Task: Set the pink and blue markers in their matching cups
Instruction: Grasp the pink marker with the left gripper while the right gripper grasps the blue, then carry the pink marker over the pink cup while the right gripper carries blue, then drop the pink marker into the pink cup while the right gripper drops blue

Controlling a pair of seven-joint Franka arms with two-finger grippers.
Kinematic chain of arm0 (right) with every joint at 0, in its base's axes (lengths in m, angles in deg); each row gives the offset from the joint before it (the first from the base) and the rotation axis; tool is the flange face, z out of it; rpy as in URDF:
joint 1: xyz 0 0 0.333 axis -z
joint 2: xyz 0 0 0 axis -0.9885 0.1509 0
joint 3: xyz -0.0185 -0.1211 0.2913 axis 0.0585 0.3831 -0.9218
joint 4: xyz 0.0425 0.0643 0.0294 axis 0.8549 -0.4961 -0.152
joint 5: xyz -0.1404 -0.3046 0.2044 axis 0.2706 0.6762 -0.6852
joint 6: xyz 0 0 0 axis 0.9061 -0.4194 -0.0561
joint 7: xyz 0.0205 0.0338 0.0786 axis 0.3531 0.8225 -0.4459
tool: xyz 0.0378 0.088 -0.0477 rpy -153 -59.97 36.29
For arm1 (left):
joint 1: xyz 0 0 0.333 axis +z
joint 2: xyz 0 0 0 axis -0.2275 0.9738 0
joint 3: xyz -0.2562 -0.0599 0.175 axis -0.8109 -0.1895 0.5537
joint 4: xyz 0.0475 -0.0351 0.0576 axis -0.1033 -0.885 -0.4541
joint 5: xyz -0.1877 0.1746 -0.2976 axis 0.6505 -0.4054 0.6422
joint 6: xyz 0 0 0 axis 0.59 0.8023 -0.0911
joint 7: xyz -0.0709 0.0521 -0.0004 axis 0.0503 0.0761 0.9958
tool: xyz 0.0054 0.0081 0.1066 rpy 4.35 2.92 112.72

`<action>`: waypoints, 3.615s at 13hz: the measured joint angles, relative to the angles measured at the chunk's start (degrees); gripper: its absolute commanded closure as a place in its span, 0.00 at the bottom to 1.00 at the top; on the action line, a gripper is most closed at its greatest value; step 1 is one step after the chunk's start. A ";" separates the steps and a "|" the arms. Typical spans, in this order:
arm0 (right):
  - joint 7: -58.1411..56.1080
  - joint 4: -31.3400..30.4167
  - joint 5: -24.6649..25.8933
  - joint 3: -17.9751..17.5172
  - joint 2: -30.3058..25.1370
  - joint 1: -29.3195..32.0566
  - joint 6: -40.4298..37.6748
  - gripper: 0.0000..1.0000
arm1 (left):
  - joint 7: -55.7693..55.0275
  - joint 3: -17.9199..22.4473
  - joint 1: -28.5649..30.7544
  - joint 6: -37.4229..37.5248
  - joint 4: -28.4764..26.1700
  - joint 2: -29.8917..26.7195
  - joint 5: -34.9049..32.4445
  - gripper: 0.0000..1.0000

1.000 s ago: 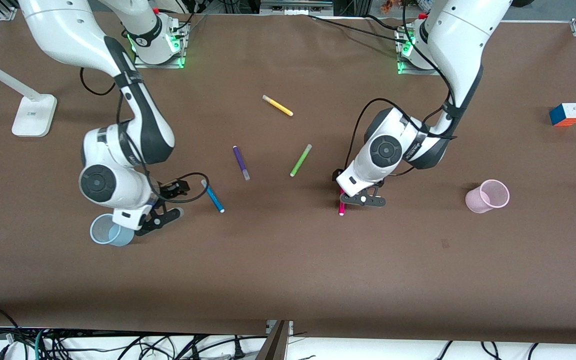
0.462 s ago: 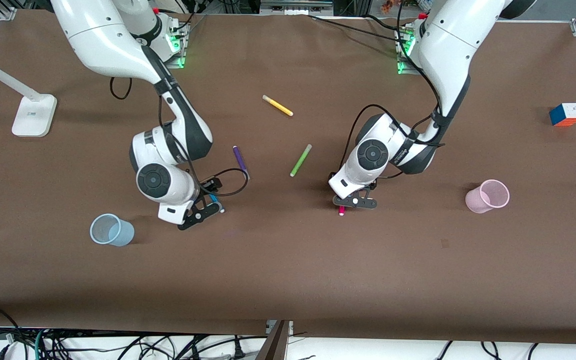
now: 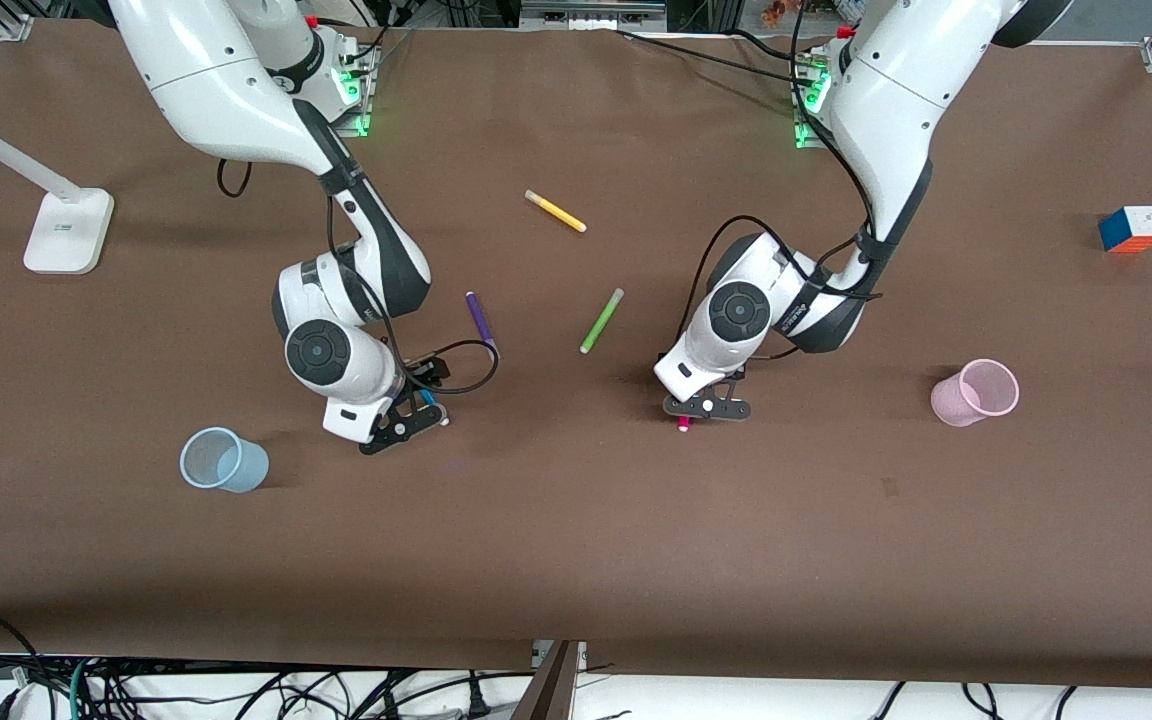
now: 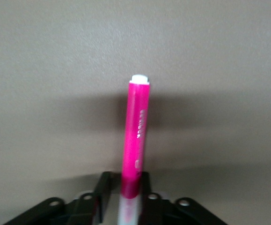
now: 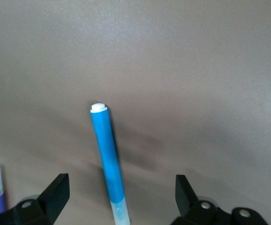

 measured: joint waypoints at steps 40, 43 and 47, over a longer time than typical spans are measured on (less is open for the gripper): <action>-58.40 7.85 51.46 14.88 -1.90 0.04 -16.62 1.00 | 63.52 0.93 21.23 49.82 13.18 -1.47 -41.52 0.00; -58.40 7.81 51.87 14.82 -1.09 -0.88 -16.49 1.00 | 63.08 -0.58 20.99 49.94 20.02 -4.07 -33.87 0.00; -58.40 7.52 55.41 14.81 -0.40 -1.70 -16.44 1.00 | 55.25 -0.82 21.13 50.26 27.67 -11.07 -15.84 0.00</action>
